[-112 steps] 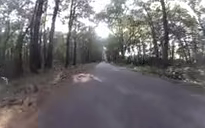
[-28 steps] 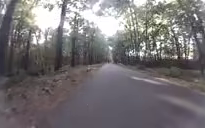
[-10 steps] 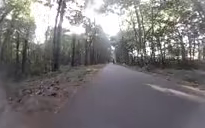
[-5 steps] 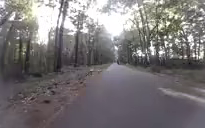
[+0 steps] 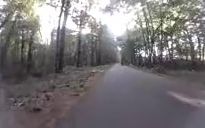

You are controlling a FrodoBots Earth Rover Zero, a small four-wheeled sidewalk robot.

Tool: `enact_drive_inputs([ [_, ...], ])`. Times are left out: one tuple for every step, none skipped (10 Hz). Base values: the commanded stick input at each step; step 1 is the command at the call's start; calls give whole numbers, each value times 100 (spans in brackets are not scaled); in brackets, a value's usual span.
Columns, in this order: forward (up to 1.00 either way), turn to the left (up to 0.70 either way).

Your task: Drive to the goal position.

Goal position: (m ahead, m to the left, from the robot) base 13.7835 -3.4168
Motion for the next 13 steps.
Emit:
enact_drive_inputs([
  [70,-1],
  [70,-1],
  [70,-1],
  [70,1],
  [70,-1],
  [70,-1],
  [70,-1],
  [70,-1],
  [70,-1],
  [70,-1],
  [70,-1],
  [70,-1],
  [70,-1],
])
